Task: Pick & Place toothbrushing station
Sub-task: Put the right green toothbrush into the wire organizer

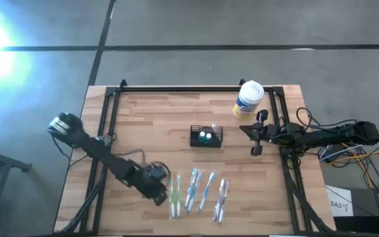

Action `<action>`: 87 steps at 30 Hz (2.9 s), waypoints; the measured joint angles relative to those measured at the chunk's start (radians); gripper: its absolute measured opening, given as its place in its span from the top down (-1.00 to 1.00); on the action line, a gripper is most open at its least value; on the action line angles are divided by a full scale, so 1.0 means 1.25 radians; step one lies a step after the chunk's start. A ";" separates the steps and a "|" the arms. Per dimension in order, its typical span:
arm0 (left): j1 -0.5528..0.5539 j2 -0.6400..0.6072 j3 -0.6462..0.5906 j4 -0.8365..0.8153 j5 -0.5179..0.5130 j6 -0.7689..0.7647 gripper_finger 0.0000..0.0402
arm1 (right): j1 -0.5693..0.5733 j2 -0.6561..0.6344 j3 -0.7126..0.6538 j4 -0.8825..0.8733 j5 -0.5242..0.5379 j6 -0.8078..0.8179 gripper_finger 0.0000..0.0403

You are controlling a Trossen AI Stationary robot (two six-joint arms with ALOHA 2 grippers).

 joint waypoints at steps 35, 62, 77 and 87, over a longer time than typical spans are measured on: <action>0.077 0.298 0.369 -0.300 0.013 -0.064 -0.08 | 0.000 -0.001 0.000 -0.031 -0.005 -0.041 0.96; 0.132 0.304 0.341 -0.266 -0.053 0.120 0.95 | 0.000 0.000 0.000 -0.079 -0.003 -0.005 0.96; 0.091 0.018 0.326 -0.127 -0.344 0.507 0.99 | 0.000 0.000 0.000 -0.079 -0.003 -0.006 0.96; 0.105 -0.301 0.057 0.121 -0.330 0.903 0.99 | 0.000 0.000 0.000 -0.078 -0.003 0.004 0.96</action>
